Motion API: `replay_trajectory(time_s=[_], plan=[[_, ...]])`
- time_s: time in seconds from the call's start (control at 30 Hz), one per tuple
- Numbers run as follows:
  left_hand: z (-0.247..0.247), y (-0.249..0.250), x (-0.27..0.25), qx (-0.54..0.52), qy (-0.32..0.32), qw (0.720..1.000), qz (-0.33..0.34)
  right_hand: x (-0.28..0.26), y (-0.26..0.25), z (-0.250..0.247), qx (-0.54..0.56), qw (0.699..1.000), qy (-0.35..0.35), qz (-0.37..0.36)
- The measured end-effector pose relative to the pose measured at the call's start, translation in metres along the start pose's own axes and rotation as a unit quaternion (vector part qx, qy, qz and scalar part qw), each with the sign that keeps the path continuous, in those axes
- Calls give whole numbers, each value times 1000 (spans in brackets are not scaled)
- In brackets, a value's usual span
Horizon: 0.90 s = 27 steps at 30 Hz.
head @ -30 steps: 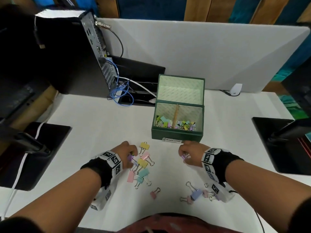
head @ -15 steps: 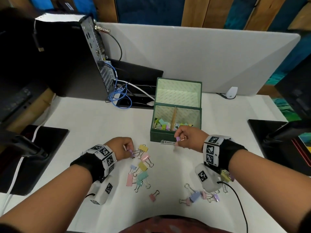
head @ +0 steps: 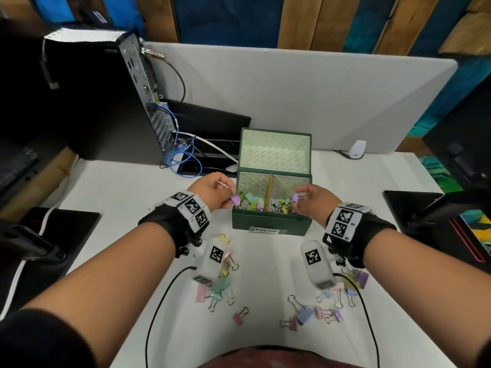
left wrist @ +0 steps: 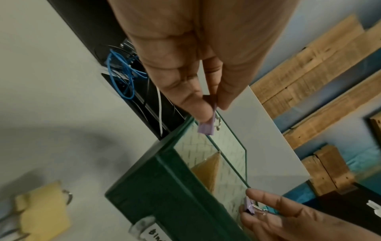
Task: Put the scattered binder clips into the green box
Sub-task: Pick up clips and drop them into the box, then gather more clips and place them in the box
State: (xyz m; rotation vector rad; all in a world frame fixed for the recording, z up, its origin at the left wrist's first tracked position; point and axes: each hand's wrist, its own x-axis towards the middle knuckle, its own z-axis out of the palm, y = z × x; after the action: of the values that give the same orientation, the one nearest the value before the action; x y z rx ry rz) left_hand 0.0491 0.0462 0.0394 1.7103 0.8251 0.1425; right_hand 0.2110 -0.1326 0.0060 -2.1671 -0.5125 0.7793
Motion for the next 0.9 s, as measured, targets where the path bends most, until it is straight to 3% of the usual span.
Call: replay_trajectory(time_s=[0.2,0.33,0.5,0.6,0.77,0.9], plan=[[17,7,10,39,-12,998,50,-26,-5,-4,-51,995,29,-77],[16,3,13,113,-40,991,63,-38,-3,0,-105,986,5,-133],[-4,-17,-1,94,-40,994,40,-43,0,13,-212,955,-79,-192],[-21,-41,-15,145,-31,989,21,-44,-1,27,-279,927,-141,-208],[-28,-84,-44,351,-111,930,-10,-45,-12,58,-389,857,-240,-237],[-16,-100,-64,442,-183,878,-26,-39,-22,90,-448,816,-249,-267]])
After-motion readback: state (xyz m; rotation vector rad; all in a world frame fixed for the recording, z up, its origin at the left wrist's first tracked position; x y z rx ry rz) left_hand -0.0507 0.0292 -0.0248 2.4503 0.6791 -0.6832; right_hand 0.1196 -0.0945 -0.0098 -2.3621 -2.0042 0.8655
